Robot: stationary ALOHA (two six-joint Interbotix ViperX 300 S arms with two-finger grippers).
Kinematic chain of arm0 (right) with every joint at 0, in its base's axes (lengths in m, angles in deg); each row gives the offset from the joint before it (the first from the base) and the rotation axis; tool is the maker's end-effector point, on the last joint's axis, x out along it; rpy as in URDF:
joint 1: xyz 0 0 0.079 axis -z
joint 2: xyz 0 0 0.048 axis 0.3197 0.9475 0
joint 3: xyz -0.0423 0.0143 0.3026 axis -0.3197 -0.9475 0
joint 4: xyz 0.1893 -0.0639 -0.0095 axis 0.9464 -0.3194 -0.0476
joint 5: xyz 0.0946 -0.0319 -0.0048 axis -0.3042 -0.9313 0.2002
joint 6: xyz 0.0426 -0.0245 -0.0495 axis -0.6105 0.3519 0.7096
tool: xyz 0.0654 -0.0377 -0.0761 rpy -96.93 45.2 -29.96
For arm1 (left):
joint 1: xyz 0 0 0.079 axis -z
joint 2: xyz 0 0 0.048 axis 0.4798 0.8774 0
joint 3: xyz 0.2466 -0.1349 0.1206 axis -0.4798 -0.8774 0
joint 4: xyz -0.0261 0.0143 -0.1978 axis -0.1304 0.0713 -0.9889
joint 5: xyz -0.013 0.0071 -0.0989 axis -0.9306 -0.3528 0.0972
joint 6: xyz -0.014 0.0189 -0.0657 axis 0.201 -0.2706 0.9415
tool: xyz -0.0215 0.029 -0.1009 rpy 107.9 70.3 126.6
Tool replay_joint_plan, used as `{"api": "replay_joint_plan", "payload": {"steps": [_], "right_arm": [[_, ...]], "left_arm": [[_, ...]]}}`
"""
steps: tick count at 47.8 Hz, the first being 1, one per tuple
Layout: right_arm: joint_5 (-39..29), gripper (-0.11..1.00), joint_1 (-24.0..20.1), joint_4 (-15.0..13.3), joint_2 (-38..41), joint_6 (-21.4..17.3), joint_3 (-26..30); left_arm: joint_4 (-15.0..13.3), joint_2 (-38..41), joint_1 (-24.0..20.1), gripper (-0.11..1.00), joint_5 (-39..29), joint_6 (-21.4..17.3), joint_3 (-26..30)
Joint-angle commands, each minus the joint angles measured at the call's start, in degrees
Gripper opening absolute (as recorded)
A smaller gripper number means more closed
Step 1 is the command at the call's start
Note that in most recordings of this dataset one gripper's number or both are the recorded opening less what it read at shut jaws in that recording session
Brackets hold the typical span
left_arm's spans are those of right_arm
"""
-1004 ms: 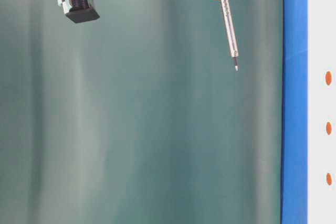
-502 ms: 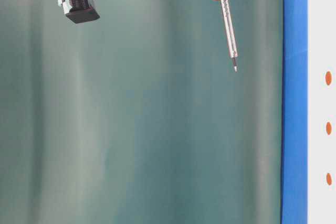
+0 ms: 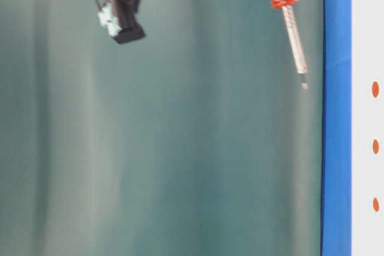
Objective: Touch the tip of the soldering iron to the mark.
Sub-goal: 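Lower the iron tip onto the rightmost red dot and hold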
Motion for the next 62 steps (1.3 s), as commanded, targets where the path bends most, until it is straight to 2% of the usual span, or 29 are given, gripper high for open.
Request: {"api": "replay_joint_plan", "payload": {"steps": [1, 25, 62], "right_arm": [[1.8, 0.06, 0.0, -0.2, 1.3, 0.0, 0.3], [8.3, 0.06, 0.0, -0.1, 9.3, 0.0, -1.8], [7.4, 0.06, -0.1, -0.1, 9.9, 0.1, -2.1]], "left_arm": [[0.0, 0.3, -0.1, 0.00, 0.5, 0.0, 0.4], [0.0, 0.3, -0.1, 0.00, 0.5, -0.2, 0.4], [0.0, 0.3, -0.1, 0.00, 0.5, -0.3, 0.4]]}}
